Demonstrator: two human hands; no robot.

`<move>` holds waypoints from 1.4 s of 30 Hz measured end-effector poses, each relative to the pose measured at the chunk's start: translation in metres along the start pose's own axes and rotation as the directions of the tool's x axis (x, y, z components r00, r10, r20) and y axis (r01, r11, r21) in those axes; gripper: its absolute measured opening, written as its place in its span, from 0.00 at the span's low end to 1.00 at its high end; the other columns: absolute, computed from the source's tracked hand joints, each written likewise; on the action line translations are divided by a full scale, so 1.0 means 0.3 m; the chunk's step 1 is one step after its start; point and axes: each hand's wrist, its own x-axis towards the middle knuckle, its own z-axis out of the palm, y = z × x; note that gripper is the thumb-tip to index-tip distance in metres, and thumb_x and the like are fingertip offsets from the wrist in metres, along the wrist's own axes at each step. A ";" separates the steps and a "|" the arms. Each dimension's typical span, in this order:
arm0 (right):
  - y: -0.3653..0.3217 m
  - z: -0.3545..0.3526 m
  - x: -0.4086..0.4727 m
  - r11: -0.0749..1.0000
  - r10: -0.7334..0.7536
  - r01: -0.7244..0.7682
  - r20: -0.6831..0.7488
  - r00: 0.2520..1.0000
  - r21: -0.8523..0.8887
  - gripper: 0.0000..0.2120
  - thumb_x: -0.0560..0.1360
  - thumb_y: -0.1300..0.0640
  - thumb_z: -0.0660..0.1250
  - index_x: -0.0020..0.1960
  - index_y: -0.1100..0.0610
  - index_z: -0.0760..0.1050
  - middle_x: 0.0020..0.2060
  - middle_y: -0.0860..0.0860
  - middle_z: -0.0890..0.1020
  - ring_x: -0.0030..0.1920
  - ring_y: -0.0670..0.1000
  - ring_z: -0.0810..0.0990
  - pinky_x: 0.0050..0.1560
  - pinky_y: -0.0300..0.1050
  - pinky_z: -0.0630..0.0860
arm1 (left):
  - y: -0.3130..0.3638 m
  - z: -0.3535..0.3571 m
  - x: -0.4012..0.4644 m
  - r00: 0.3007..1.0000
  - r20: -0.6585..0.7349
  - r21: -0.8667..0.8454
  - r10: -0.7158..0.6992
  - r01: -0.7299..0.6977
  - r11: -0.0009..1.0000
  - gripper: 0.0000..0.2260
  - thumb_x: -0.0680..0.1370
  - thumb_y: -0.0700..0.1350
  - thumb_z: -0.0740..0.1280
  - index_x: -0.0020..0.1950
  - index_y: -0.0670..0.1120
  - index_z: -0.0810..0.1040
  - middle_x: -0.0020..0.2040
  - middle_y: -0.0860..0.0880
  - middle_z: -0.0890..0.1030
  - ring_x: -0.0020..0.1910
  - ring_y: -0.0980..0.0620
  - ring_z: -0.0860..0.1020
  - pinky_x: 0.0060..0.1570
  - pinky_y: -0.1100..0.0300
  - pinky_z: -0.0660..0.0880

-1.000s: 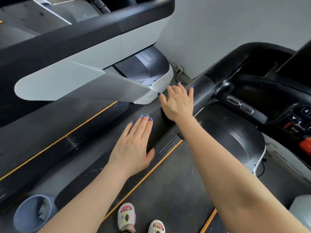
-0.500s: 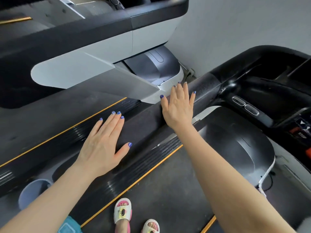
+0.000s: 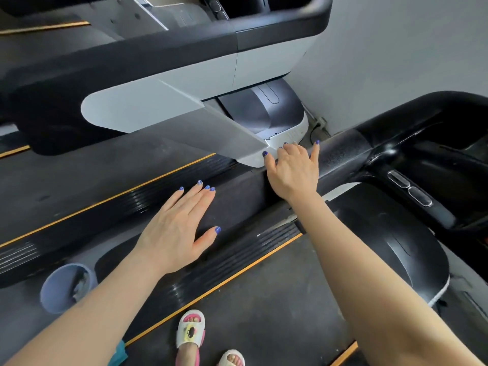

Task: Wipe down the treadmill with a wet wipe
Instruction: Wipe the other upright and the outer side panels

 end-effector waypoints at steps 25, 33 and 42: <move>-0.058 0.014 -0.099 0.998 0.056 -0.055 -0.028 0.998 0.026 0.39 0.77 0.41 0.38 0.74 0.63 0.69 0.75 0.55 0.68 0.79 0.55 0.57 0.77 0.63 0.44 | 0.008 -0.011 0.003 1.000 0.004 -0.028 -0.007 0.007 1.000 0.32 0.81 0.61 0.52 0.78 0.41 0.66 0.76 0.45 0.71 0.78 0.48 0.64 0.77 0.50 0.60; -0.177 0.025 -0.460 0.970 -0.192 0.187 0.018 0.981 0.153 0.34 0.81 0.42 0.44 0.81 0.60 0.55 0.81 0.54 0.55 0.82 0.54 0.48 0.78 0.56 0.40 | 0.008 -0.011 0.003 1.000 -0.015 -0.056 0.005 -0.005 0.998 0.33 0.80 0.61 0.51 0.78 0.40 0.66 0.76 0.44 0.71 0.79 0.47 0.63 0.77 0.50 0.58; -0.219 0.012 -0.117 0.994 0.099 -0.096 0.071 0.993 -0.046 0.23 0.83 0.49 0.52 0.62 0.59 0.80 0.71 0.52 0.73 0.77 0.52 0.60 0.79 0.61 0.42 | -0.020 -0.010 -0.026 0.997 -0.038 -0.116 0.072 -0.076 0.990 0.34 0.79 0.60 0.49 0.78 0.39 0.65 0.77 0.43 0.68 0.80 0.45 0.61 0.77 0.48 0.59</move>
